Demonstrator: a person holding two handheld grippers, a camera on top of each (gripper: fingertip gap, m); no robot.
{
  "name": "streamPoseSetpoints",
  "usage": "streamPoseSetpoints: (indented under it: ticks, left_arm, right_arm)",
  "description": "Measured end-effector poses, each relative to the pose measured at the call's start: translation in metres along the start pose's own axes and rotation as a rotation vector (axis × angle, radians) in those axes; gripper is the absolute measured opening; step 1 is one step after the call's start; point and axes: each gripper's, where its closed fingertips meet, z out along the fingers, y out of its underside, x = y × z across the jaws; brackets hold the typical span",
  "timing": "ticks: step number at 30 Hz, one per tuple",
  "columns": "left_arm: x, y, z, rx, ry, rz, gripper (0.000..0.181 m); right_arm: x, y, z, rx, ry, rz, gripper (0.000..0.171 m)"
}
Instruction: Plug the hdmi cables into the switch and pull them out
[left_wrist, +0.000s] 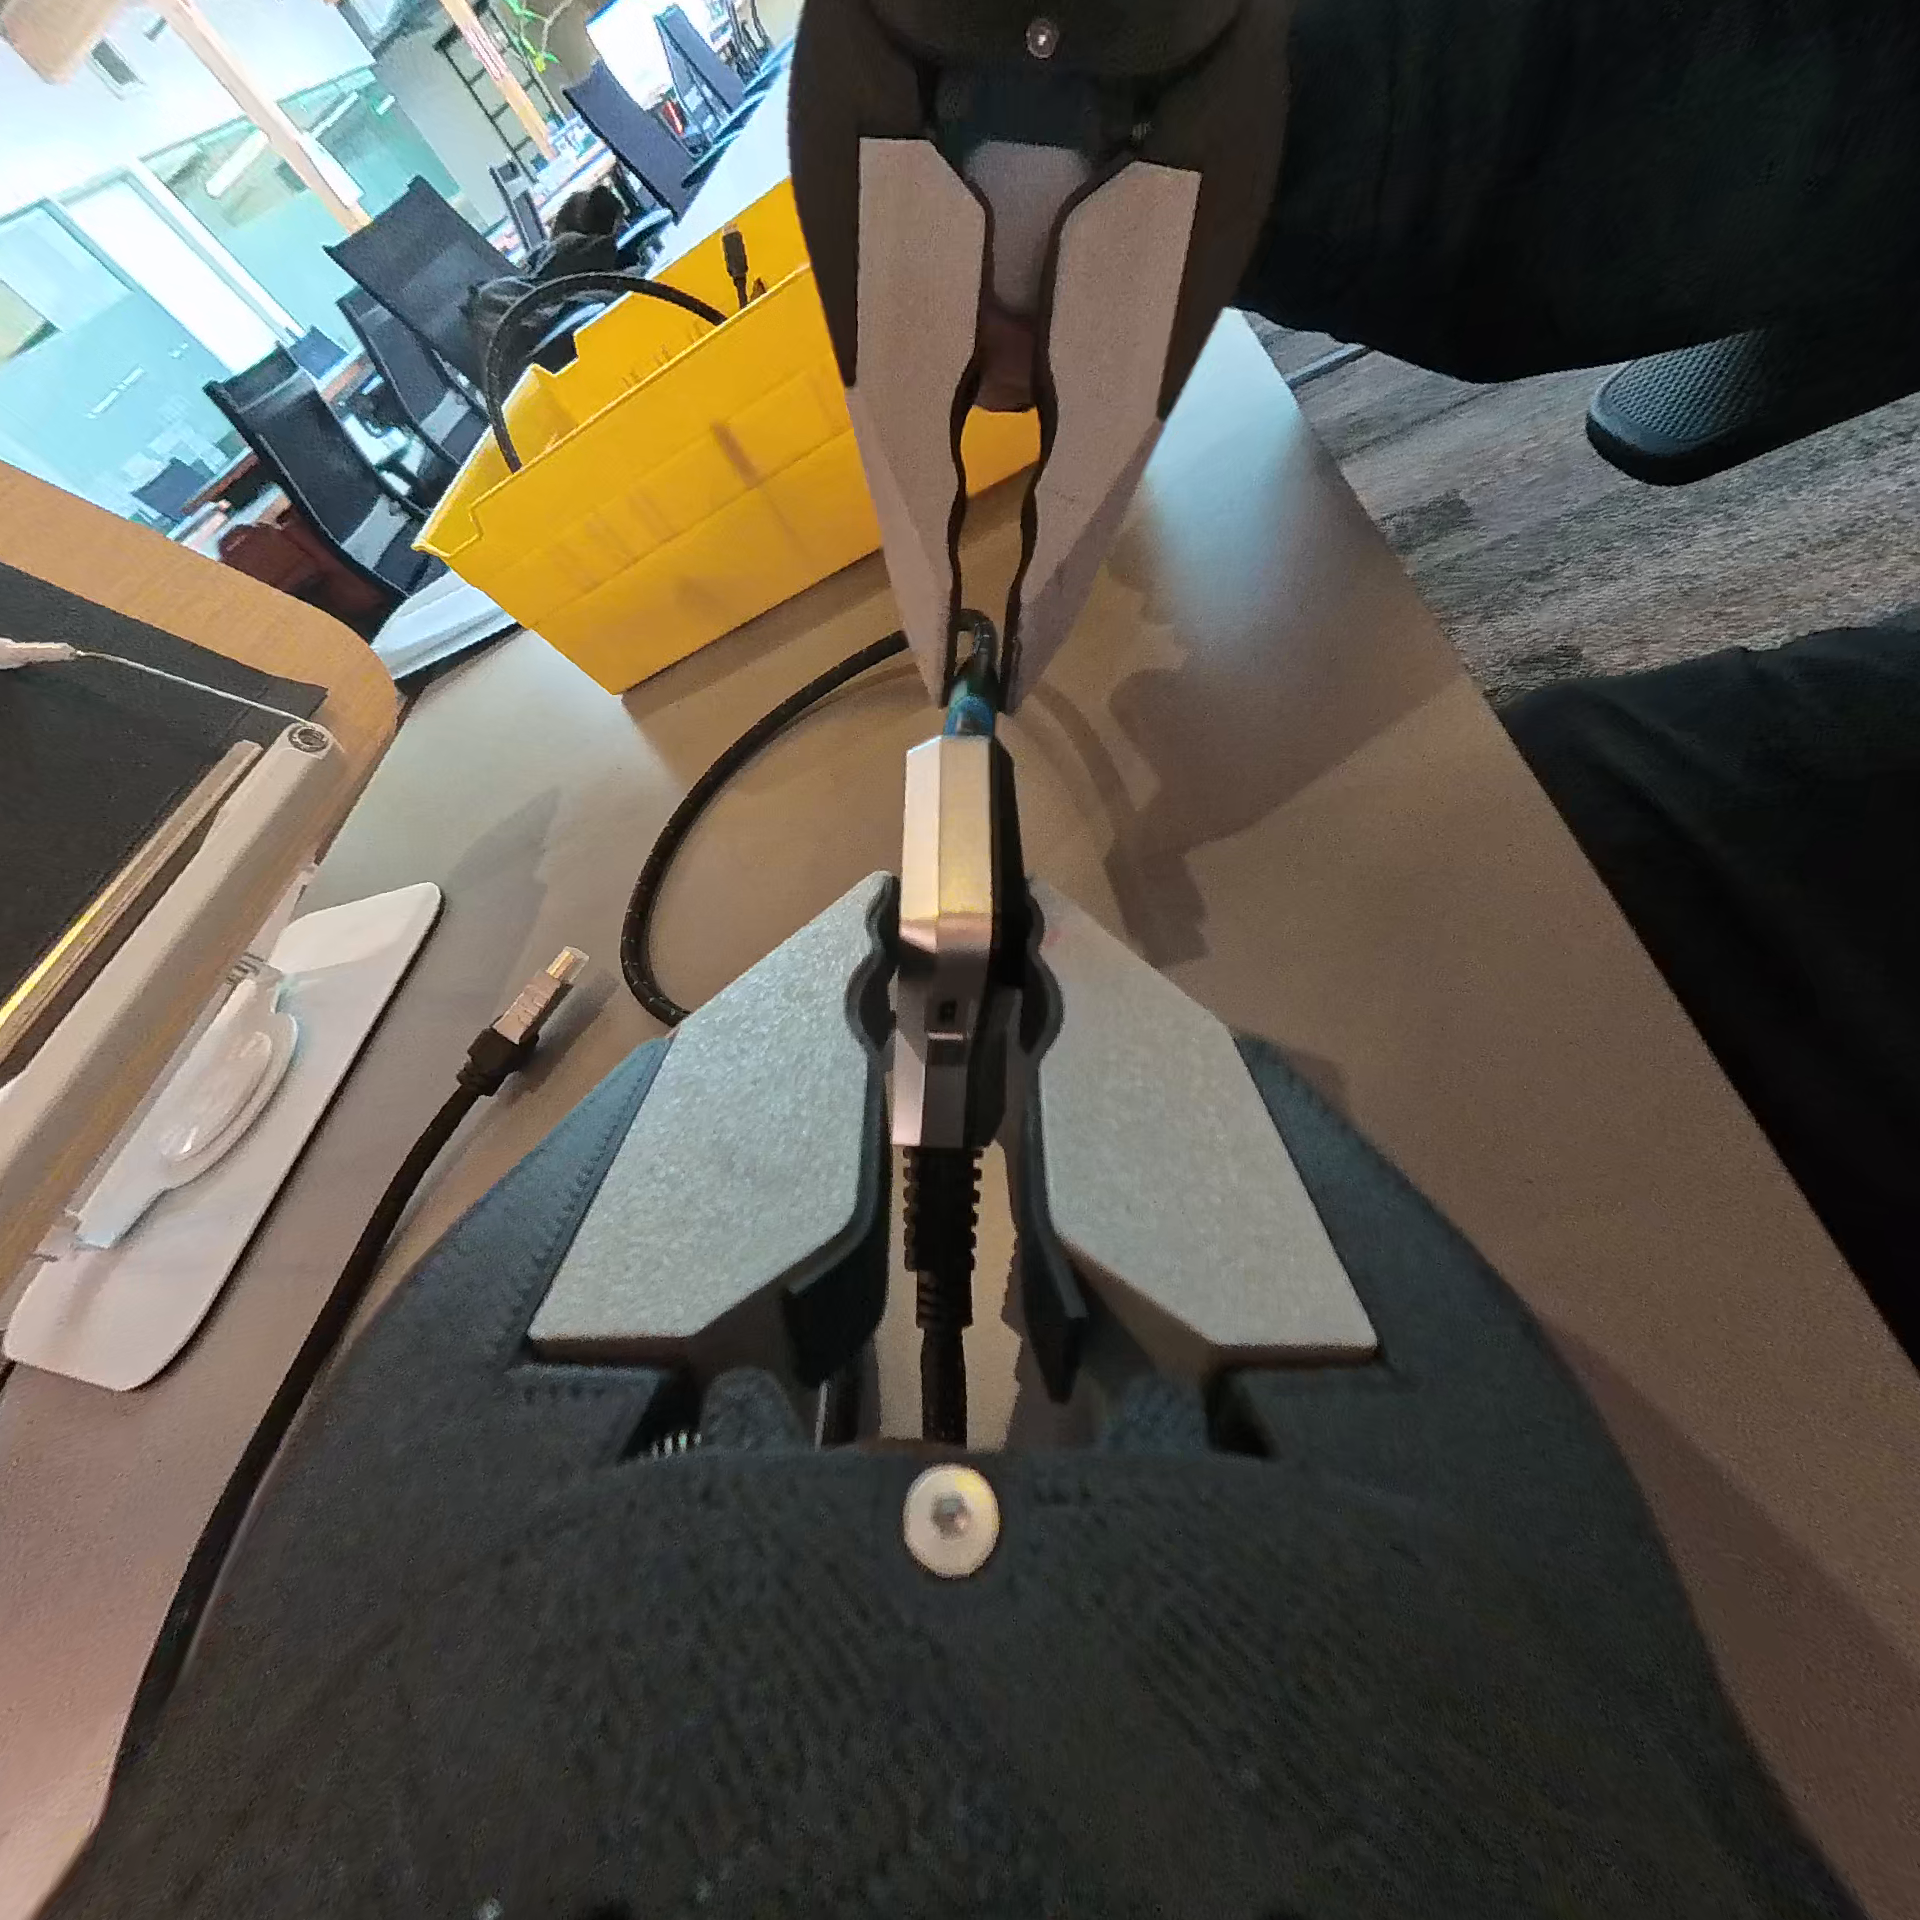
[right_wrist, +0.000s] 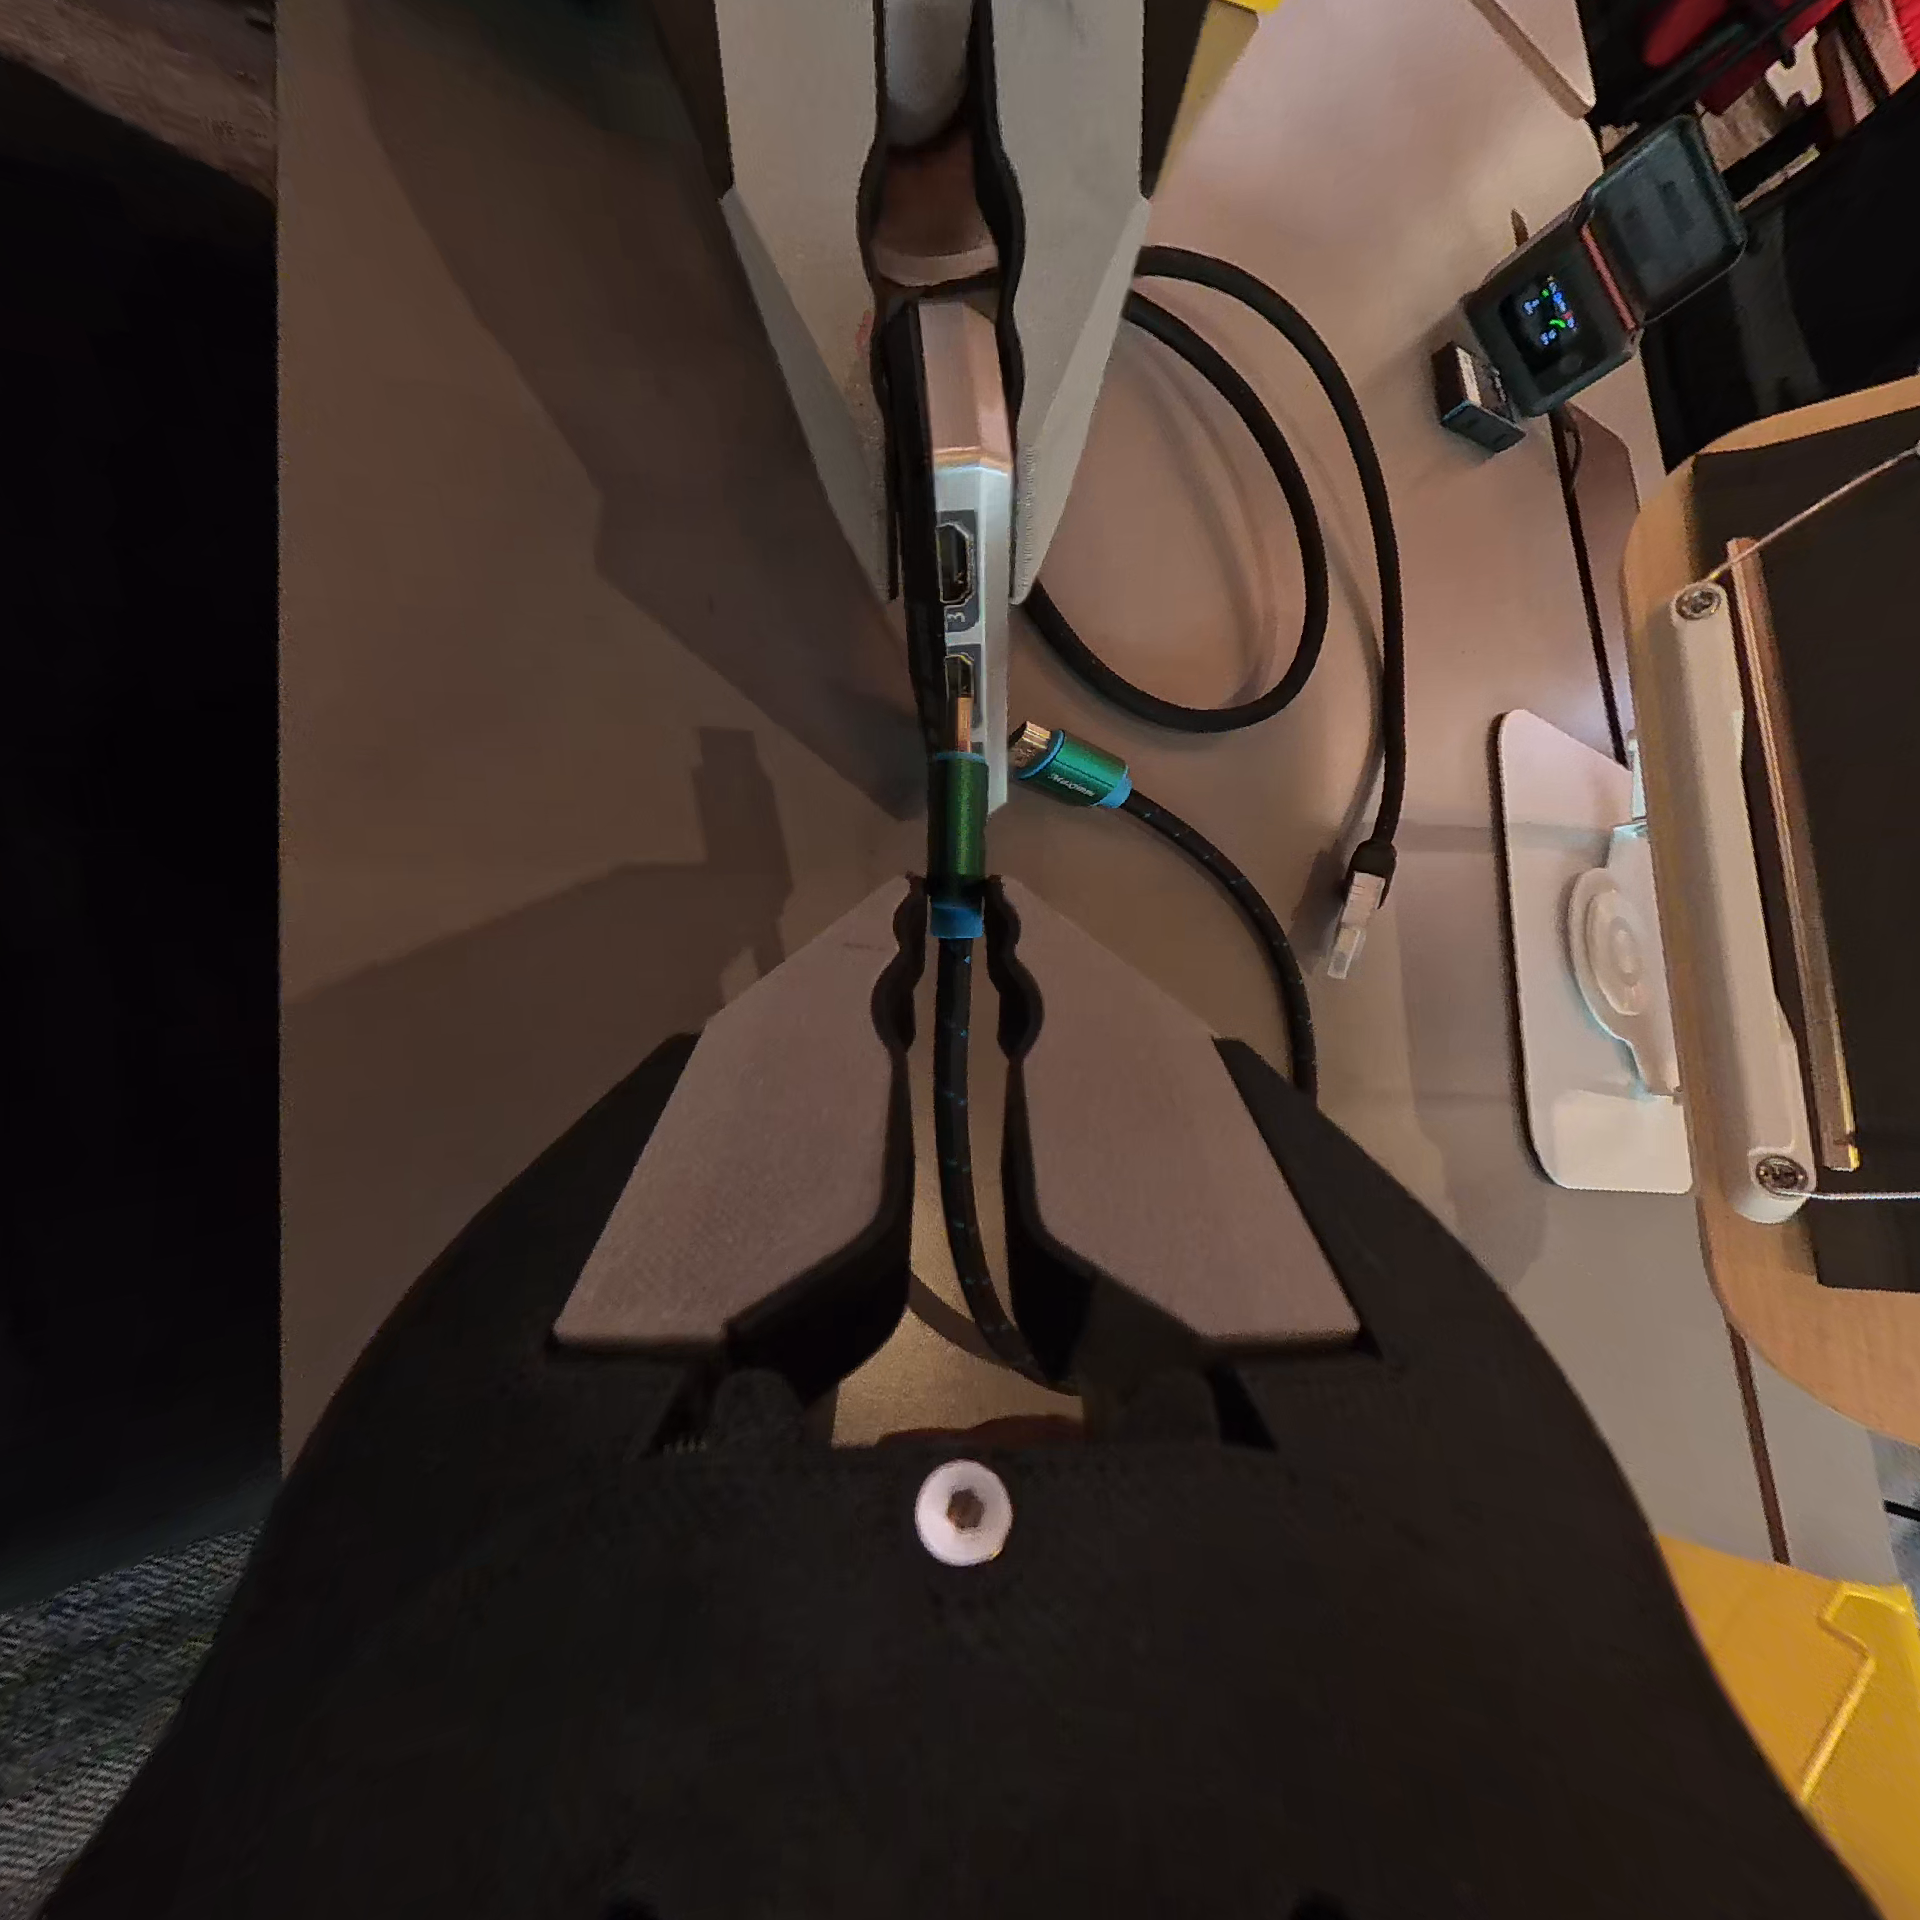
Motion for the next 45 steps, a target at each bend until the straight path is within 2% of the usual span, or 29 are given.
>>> streamPoseSetpoints:
  ticks: [5, 10, 18, 26, 31, 36, 39, 42, 45]
  left_arm:
    - [-0.001, 0.004, 0.003, -0.042, -0.051, 0.096, 0.019]
    - [-0.003, 0.004, 0.002, -0.039, -0.056, 0.075, 0.019]
    - [-0.007, 0.009, 0.005, -0.069, -0.12, 0.143, 0.018]
    - [-0.008, 0.014, 0.005, -0.117, -0.136, 0.209, 0.019]
    - [-0.008, 0.014, 0.005, -0.116, -0.139, 0.204, 0.019]
    - [-0.009, 0.014, 0.005, -0.129, -0.15, 0.223, 0.019]
    - [-0.011, 0.015, 0.005, -0.137, -0.161, 0.224, 0.019]
    - [-0.016, 0.018, 0.005, -0.167, -0.194, 0.255, 0.019]
    - [-0.023, 0.023, 0.005, -0.228, -0.253, 0.316, 0.019]
  right_arm:
    - [0.002, 0.005, 0.0, 0.02, -0.039, 0.094, 0.008]
    - [0.002, 0.006, -0.001, 0.073, -0.069, 0.148, 0.008]
    - [-0.001, 0.01, -0.005, 0.117, -0.101, 0.214, 0.009]
    - [-0.01, 0.02, 0.003, 0.045, -0.159, 0.348, 0.011]
    - [-0.015, 0.024, 0.002, -0.025, -0.164, 0.36, 0.027]
    - [-0.009, 0.03, -0.026, -0.087, -0.171, 0.513, 0.033]
    - [-0.028, 0.035, -0.036, -0.164, -0.282, 0.68, 0.041]
    - [-0.043, 0.041, -0.032, -0.242, -0.341, 0.831, 0.042]
    - [-0.044, 0.036, -0.023, -0.212, -0.325, 0.964, 0.05]
